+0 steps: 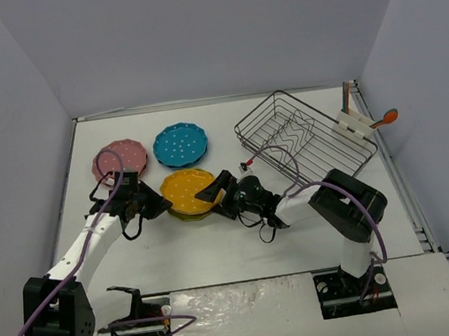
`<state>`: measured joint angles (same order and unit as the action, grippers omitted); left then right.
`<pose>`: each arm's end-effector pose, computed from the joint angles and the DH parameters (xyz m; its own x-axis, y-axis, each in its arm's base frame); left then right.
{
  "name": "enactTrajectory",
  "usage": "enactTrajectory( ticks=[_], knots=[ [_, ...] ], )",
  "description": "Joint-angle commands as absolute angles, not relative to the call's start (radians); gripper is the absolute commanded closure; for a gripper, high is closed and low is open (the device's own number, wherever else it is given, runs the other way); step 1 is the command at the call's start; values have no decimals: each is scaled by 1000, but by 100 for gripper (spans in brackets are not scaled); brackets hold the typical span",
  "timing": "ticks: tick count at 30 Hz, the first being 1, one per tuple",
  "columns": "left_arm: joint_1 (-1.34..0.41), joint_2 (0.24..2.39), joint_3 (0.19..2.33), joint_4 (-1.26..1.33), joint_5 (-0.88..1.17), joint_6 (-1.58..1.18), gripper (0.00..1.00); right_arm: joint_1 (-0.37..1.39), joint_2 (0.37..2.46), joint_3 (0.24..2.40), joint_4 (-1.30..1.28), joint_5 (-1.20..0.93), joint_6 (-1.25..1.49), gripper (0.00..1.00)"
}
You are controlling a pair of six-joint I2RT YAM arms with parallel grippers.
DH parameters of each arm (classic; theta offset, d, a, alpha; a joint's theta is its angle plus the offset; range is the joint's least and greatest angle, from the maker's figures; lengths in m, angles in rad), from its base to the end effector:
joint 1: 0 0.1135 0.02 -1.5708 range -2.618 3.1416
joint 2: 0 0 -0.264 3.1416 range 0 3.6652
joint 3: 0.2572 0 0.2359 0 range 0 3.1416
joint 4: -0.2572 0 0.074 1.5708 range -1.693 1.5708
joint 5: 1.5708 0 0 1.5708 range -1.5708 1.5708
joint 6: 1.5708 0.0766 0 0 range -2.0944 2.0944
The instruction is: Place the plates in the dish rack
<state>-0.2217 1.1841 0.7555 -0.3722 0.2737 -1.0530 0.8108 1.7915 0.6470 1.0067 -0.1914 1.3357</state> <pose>0.2449 -0.0764 0.2117 -0.6901 -0.7020 -0.1760 -0.4129 0.5816 -0.7009 0.2475 0.2815 0.1677 -0.8403 0.5017 -0.2053 -0.1040 0.2226 0.9694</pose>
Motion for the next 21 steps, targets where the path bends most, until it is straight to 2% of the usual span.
enactTrajectory(
  ticks=[1, 21],
  knots=[
    [-248, 1127, 780, -278, 357, -1079, 100, 805, 1800, 660, 1176, -173, 1359, 10],
    [-272, 1074, 671, -251, 386, -1104, 100, 812, 1904, 697, 1230, -116, 1382, 19]
  ],
)
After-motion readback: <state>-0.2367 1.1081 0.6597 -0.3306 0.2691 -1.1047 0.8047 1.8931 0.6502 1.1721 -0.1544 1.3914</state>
